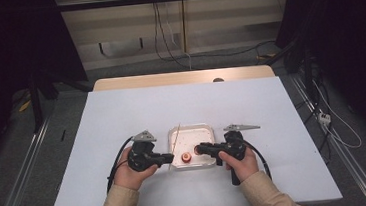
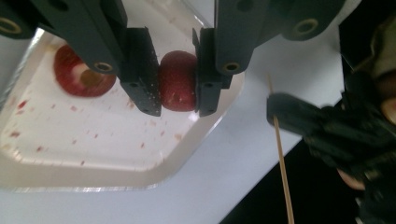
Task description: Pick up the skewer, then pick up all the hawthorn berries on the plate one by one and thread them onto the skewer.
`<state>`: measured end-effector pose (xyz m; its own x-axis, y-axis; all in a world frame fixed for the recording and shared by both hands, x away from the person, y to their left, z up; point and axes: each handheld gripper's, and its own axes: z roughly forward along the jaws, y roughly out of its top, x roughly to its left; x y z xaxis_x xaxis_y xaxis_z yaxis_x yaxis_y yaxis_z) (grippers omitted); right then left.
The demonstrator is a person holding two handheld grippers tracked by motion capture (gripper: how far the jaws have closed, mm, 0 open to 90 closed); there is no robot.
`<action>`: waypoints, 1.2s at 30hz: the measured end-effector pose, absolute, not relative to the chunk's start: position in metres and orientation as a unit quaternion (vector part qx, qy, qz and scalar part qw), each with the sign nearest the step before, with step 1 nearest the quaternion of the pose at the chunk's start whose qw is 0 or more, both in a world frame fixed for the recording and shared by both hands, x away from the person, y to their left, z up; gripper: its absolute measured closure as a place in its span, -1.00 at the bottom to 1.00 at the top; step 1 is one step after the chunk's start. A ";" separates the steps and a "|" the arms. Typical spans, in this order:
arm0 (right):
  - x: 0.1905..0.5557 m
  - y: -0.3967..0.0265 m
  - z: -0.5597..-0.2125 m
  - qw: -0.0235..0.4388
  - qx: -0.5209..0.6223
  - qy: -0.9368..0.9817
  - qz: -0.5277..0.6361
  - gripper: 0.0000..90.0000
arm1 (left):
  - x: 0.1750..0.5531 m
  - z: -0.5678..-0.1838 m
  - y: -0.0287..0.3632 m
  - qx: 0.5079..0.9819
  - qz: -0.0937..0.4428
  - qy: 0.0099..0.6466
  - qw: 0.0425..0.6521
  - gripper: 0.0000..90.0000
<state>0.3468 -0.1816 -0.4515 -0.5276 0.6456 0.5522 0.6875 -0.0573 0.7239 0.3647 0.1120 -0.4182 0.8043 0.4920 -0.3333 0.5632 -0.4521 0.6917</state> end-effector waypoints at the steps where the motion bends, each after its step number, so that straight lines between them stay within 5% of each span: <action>1: 0.348 -0.184 -0.448 0.024 -0.488 -0.680 -0.546 0.60 | 0.364 -0.418 0.111 0.852 -0.042 0.310 0.420 0.99; 36: 0.363 -0.200 -0.399 -0.007 -0.483 -0.642 -0.596 0.60 | 0.354 -0.422 0.094 0.873 -0.065 0.288 0.390 0.99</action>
